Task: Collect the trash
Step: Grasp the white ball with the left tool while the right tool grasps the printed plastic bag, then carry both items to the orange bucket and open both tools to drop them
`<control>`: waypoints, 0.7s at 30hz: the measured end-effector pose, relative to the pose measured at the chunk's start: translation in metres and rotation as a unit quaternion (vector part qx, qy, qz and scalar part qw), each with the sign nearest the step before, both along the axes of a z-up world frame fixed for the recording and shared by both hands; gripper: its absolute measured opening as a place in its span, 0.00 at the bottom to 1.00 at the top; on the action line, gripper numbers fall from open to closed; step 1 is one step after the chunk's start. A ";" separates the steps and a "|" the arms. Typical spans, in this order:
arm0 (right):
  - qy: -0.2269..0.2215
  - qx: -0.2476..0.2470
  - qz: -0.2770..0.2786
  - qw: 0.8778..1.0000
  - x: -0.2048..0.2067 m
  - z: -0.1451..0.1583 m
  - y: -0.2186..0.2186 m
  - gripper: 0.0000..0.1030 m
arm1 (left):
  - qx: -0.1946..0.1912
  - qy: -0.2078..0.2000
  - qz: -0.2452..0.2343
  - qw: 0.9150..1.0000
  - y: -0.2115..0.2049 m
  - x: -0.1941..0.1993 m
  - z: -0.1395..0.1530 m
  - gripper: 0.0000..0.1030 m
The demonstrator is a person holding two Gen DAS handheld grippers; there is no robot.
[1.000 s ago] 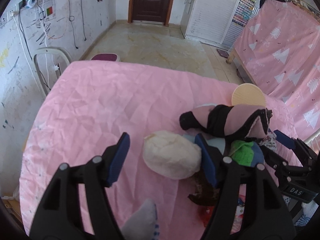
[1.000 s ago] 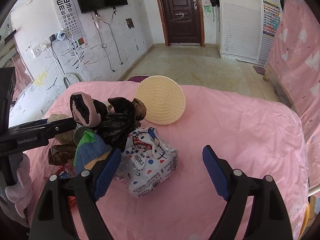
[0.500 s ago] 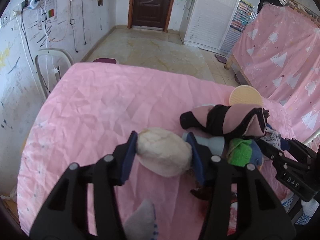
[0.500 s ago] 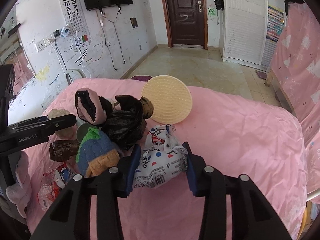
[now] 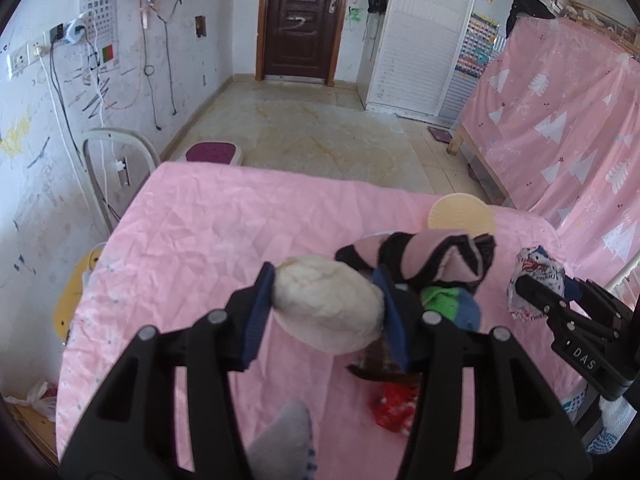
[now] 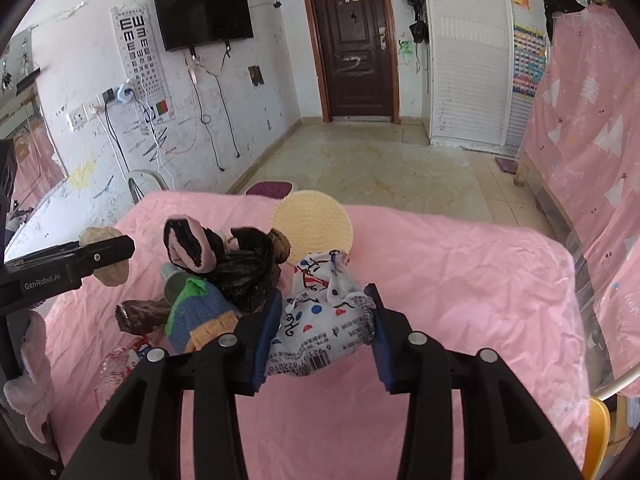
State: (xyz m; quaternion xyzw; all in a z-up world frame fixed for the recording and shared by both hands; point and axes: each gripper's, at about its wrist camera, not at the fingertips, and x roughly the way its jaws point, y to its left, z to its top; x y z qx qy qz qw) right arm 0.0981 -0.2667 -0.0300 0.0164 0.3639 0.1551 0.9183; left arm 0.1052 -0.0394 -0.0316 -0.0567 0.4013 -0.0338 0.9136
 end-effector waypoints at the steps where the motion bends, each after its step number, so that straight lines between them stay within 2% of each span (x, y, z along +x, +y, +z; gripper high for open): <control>1: -0.004 0.002 -0.003 1.000 -0.003 0.003 -0.004 0.31 | 0.001 -0.004 -0.002 1.000 -0.003 -0.003 0.005 0.47; 10: -0.036 0.025 -0.033 0.998 -0.036 0.024 -0.047 0.31 | 0.013 -0.031 -0.030 0.999 -0.043 -0.024 0.033 0.47; 21: -0.077 0.038 -0.088 0.992 -0.086 0.049 -0.119 0.31 | 0.015 -0.041 -0.087 0.995 -0.111 -0.047 0.048 0.47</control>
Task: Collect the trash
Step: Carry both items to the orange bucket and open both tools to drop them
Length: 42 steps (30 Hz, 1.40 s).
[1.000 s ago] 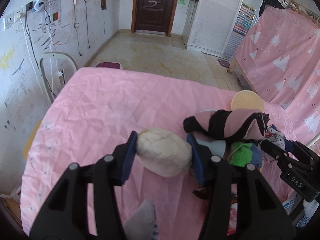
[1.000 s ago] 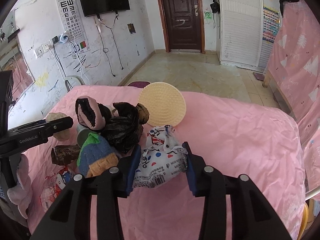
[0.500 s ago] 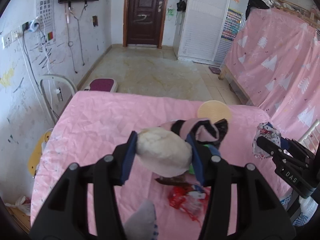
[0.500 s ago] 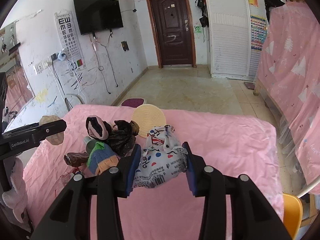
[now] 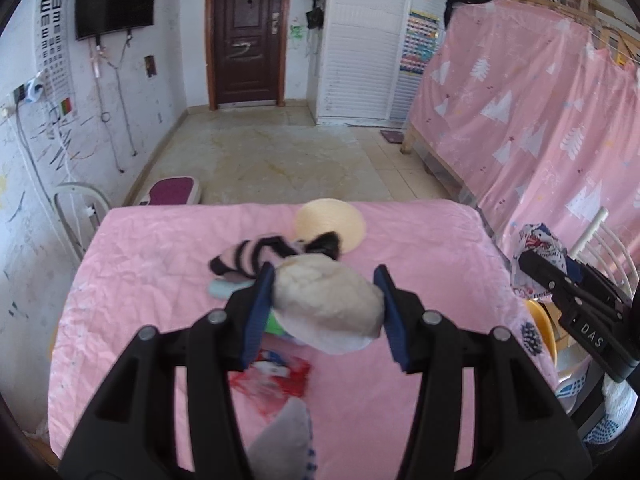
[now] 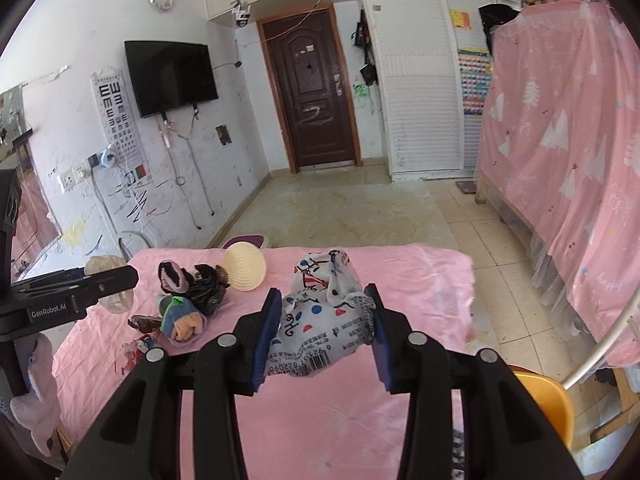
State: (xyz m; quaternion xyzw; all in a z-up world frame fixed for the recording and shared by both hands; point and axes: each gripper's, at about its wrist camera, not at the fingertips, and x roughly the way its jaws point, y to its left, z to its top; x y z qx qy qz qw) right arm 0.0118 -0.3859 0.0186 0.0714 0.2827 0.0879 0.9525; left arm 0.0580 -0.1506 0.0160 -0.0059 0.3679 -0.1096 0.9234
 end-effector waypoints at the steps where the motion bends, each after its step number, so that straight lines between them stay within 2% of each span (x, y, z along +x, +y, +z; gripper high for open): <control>1: -0.003 0.002 -0.009 1.000 -0.006 0.001 -0.009 0.31 | 0.001 0.000 -0.008 1.000 -0.009 -0.002 0.000 0.47; 6: -0.008 0.002 -0.044 0.999 -0.026 0.001 -0.044 0.31 | 0.000 0.004 -0.055 0.998 -0.051 -0.010 0.001 0.47; 9: -0.008 0.001 -0.069 0.998 -0.041 -0.002 -0.071 0.31 | -0.017 0.015 -0.104 0.994 -0.086 -0.015 0.001 0.47; 14: -0.001 0.003 -0.103 0.995 -0.061 -0.012 -0.109 0.31 | -0.028 0.032 -0.152 0.987 -0.137 -0.017 -0.004 0.47; 24: 0.024 0.026 -0.130 0.991 -0.075 -0.048 -0.164 0.32 | -0.037 0.051 -0.206 0.976 -0.226 -0.020 -0.020 0.47; 30: 0.071 0.066 -0.140 0.985 -0.070 -0.092 -0.190 0.33 | -0.053 0.064 -0.230 0.970 -0.273 -0.017 -0.038 0.47; 33: 0.085 0.074 -0.138 0.984 -0.069 -0.103 -0.190 0.36 | -0.041 0.068 -0.245 0.966 -0.296 -0.019 -0.046 0.48; 34: 0.087 0.075 -0.137 0.984 -0.069 -0.106 -0.189 0.39 | -0.035 0.071 -0.249 0.965 -0.303 -0.020 -0.050 0.49; 36: 0.089 0.075 -0.140 0.983 -0.070 -0.109 -0.188 0.54 | -0.024 0.071 -0.255 0.964 -0.312 -0.023 -0.056 0.67; 37: 0.091 0.075 -0.143 0.983 -0.069 -0.111 -0.189 0.58 | -0.022 0.069 -0.256 0.964 -0.314 -0.025 -0.057 0.77; 39: 0.095 0.074 -0.149 0.981 -0.069 -0.114 -0.190 0.65 | -0.017 0.065 -0.255 0.965 -0.315 -0.026 -0.057 0.78; 42: 0.103 0.066 -0.151 0.981 -0.065 -0.115 -0.188 0.65 | -0.018 0.062 -0.254 0.965 -0.308 -0.027 -0.054 0.78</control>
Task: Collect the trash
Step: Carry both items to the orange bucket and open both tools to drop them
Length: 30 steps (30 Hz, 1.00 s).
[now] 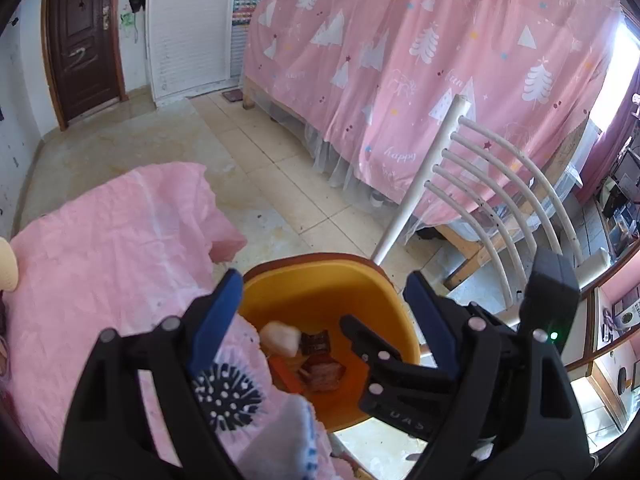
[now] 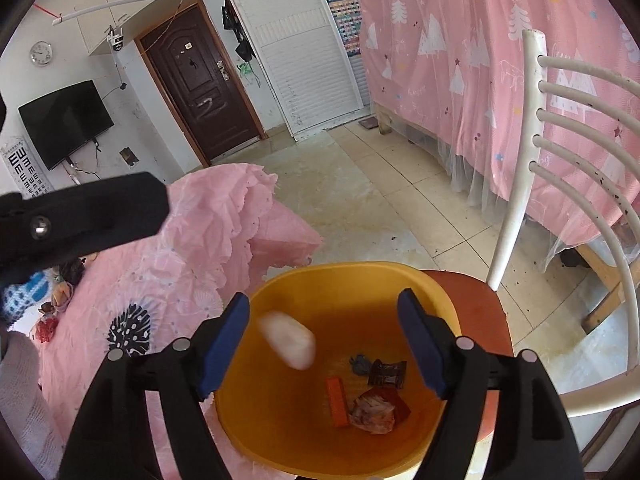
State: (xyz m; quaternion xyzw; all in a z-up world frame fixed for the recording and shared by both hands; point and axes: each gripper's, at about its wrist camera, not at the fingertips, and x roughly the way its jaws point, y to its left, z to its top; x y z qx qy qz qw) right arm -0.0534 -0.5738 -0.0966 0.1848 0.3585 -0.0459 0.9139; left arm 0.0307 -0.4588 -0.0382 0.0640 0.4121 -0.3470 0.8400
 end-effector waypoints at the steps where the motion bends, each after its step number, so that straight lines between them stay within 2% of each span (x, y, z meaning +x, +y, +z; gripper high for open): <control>1: 0.003 -0.005 0.000 1.000 0.002 0.000 0.001 0.65 | -0.001 0.000 0.001 1.000 0.003 0.000 0.001 0.78; 8: 0.009 -0.025 -0.006 1.000 0.012 0.004 0.011 0.68 | -0.023 -0.015 0.015 1.000 0.043 -0.002 0.024 0.78; 15: -0.009 -0.062 -0.018 0.998 0.024 0.031 0.031 0.68 | -0.046 -0.036 0.039 0.998 0.093 -0.005 0.049 0.81; 22: -0.039 -0.095 -0.012 0.995 0.041 0.069 0.073 0.72 | -0.060 -0.065 0.067 0.994 0.149 -0.008 0.067 0.83; 30: -0.066 -0.111 0.022 0.991 0.061 0.099 0.131 0.74 | -0.072 -0.074 0.089 0.991 0.200 -0.002 0.075 0.84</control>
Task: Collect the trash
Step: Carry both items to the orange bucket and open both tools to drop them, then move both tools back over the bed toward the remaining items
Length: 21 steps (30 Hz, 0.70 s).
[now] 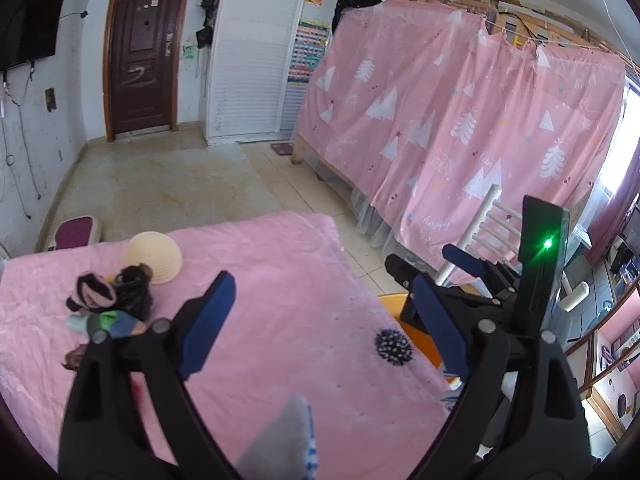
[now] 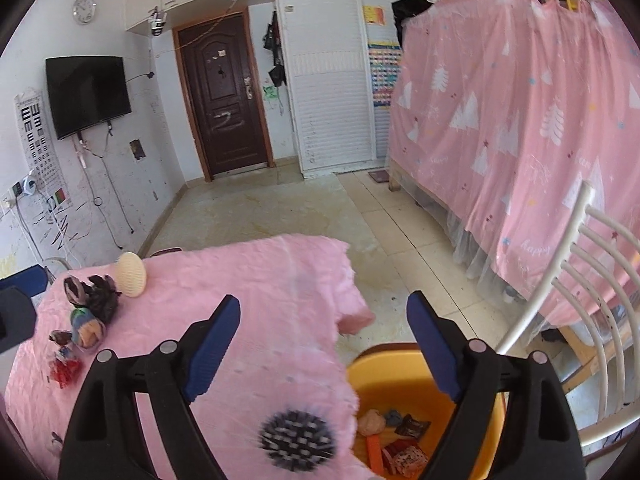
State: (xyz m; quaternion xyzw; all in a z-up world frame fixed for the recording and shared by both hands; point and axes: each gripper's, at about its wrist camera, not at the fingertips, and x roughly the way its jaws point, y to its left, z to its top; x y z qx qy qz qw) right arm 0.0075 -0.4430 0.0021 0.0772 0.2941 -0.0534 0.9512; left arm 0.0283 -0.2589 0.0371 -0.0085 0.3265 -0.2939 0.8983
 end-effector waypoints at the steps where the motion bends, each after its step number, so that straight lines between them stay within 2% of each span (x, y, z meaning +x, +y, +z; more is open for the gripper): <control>1: -0.001 0.000 0.005 1.000 0.002 0.002 0.007 0.75 | 0.000 0.000 0.003 1.000 0.006 0.001 0.000 0.84; 6: 0.006 -0.007 0.031 0.999 0.016 0.005 0.041 0.75 | -0.001 -0.001 0.023 1.000 0.034 0.009 0.000 0.84; 11: 0.008 -0.015 0.066 0.998 0.032 0.008 0.075 0.76 | 0.015 0.000 0.057 0.998 0.061 0.018 -0.007 0.87; 21: 0.017 -0.008 0.141 0.990 0.062 0.005 0.143 0.78 | 0.042 0.026 0.112 0.992 0.116 0.055 -0.023 0.87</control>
